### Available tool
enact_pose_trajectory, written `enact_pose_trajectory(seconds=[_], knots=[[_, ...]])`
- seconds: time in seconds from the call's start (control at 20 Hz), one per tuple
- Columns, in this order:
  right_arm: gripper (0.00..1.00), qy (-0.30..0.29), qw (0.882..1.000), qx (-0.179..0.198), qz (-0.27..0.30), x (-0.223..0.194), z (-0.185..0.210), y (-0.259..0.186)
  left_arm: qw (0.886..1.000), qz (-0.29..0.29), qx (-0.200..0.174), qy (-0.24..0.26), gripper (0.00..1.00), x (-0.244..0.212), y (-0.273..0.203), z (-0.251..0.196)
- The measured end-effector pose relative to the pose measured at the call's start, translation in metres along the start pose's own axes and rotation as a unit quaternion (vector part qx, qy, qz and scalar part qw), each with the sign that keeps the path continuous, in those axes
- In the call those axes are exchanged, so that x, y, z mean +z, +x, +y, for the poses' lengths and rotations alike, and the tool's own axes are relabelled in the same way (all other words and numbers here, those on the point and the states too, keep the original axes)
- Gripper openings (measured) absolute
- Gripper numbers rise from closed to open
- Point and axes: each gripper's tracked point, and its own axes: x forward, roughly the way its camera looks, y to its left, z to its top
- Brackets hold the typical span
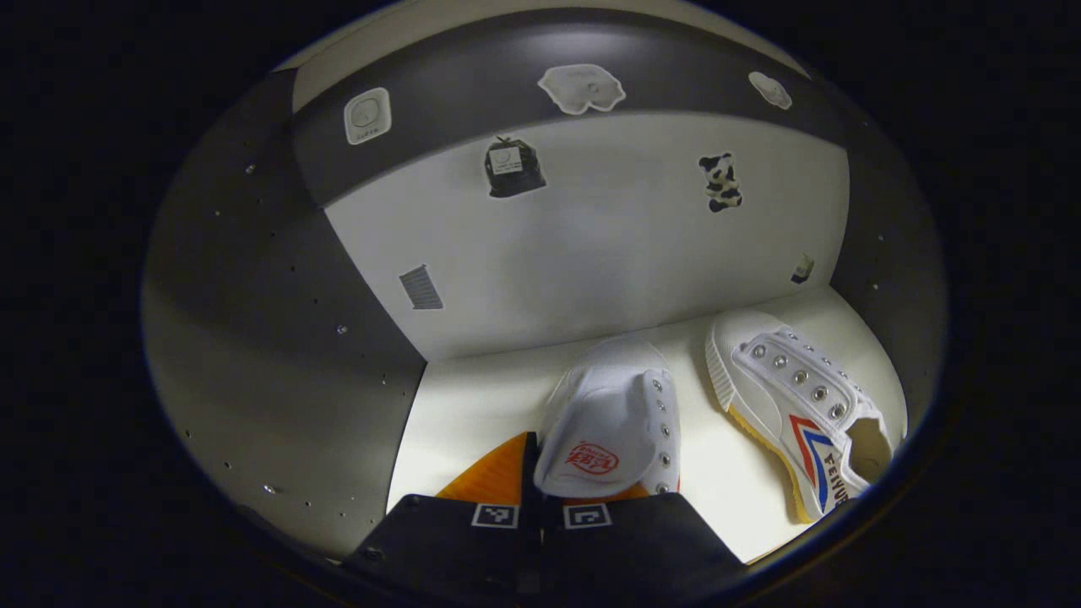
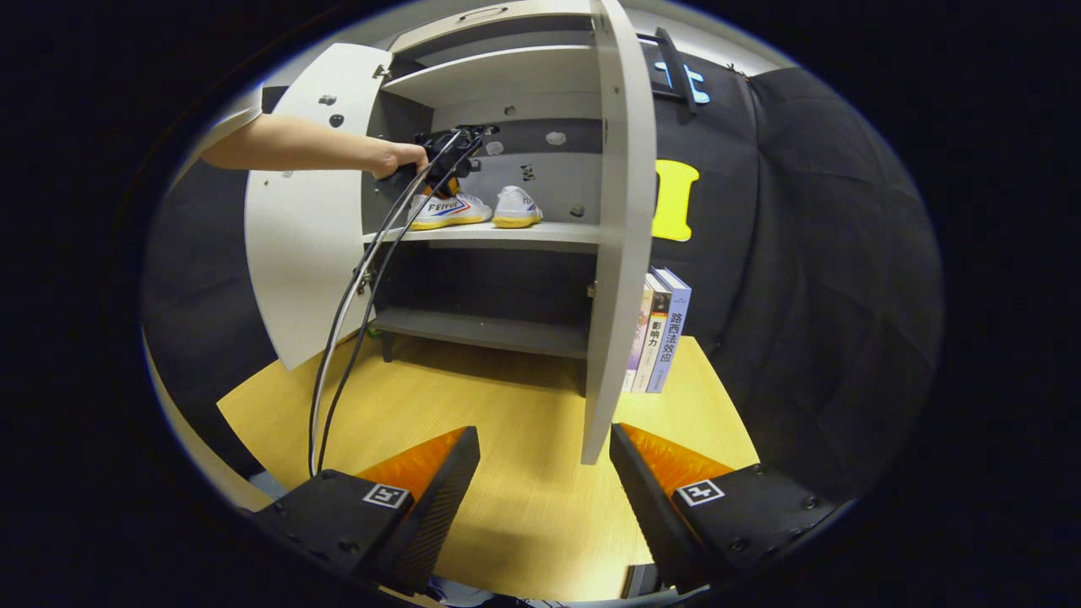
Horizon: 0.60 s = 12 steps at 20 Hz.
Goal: Grab one shoe with the right hand and put it into the shoe cabinet, grab the other shoe with the left hand and put it into the shoe cabinet; then close the right door with the right hand and the left door with the left hand.
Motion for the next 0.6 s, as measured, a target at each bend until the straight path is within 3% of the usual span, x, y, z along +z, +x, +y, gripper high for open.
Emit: enact_pose_trajectory(seconds=[0.15,0.25,0.35,0.5,0.6], knots=[[0.98,0.001,1.0,-0.006,-0.006,0.006,-0.004,0.002,1.0,0.002,-0.001,0.004,0.1,-0.001,-0.004,-0.001],[0.98,-0.003,1.0,-0.006,-0.015,0.012,-0.003,0.003,1.0,-0.011,-0.002,-0.01,0.27,-0.001,-0.016,0.003],[0.98,-0.004,1.0,-0.005,-0.021,0.017,-0.002,0.001,0.999,-0.033,0.004,-0.03,0.38,-0.002,-0.036,0.013],[0.99,-0.004,1.0,-0.009,-0.026,0.023,-0.004,-0.006,0.994,-0.071,-0.024,-0.074,0.98,-0.007,-0.075,0.015],[0.99,-0.004,1.0,-0.016,-0.026,0.026,-0.01,-0.011,0.989,-0.089,-0.047,-0.105,0.97,-0.017,-0.102,0.013]])
